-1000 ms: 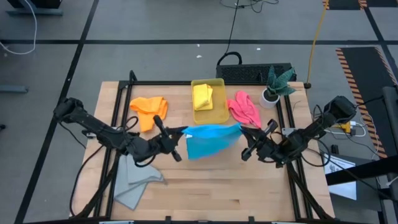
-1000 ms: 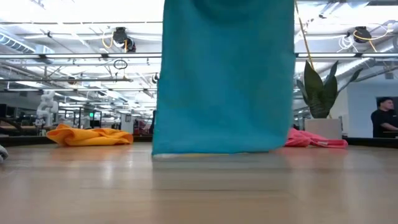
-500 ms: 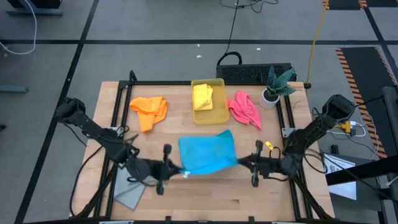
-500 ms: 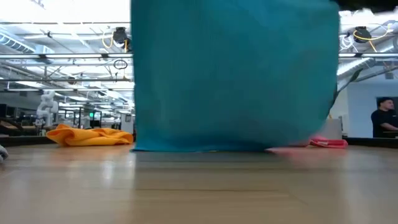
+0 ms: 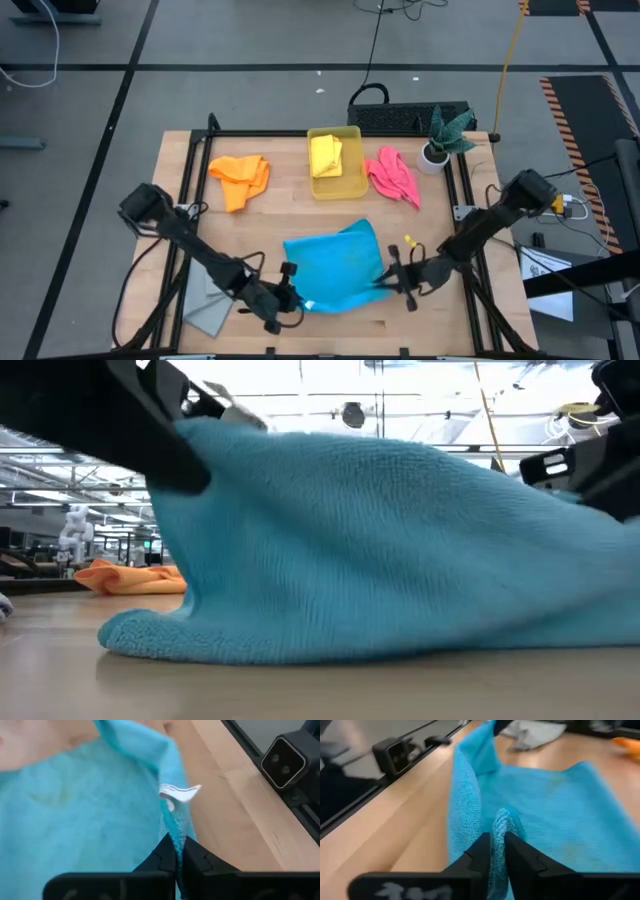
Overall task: Fold microfiber towels
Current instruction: Fold the blue microfiber towel
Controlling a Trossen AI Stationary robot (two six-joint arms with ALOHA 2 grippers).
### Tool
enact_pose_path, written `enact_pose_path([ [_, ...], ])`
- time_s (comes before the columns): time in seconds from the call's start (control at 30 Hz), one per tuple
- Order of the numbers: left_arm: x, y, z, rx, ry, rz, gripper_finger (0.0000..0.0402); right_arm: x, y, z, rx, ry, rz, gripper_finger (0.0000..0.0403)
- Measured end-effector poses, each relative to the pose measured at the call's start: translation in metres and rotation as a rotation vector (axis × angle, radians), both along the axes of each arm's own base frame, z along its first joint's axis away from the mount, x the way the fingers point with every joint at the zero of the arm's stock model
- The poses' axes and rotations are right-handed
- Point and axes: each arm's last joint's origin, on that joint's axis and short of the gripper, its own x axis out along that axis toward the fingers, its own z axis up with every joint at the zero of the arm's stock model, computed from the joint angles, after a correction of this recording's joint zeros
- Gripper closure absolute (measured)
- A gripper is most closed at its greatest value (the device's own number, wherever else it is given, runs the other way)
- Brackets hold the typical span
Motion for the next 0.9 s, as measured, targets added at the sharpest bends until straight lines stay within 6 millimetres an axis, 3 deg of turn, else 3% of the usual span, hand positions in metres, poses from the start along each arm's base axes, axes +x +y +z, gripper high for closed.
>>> enact_pose_path([
  [0.27,-0.002,-0.005,-0.006,-0.047,0.030,0.018,0.0392,0.015,0.013,-0.011,-0.033,0.214,-0.042,0.0270],
  [0.47,-0.003,-0.006,-0.006,-0.049,0.031,0.013,0.0392,0.022,0.009,0.007,0.031,0.347,-0.171,0.0228],
  [0.67,-0.003,-0.008,-0.005,-0.084,0.041,-0.033,0.0390,0.044,0.008,0.017,0.179,0.390,-0.198,0.0227],
  [0.9,-0.004,-0.009,-0.006,-0.072,0.060,-0.101,0.0397,0.049,0.001,0.012,0.264,0.466,-0.293,0.0235],
])
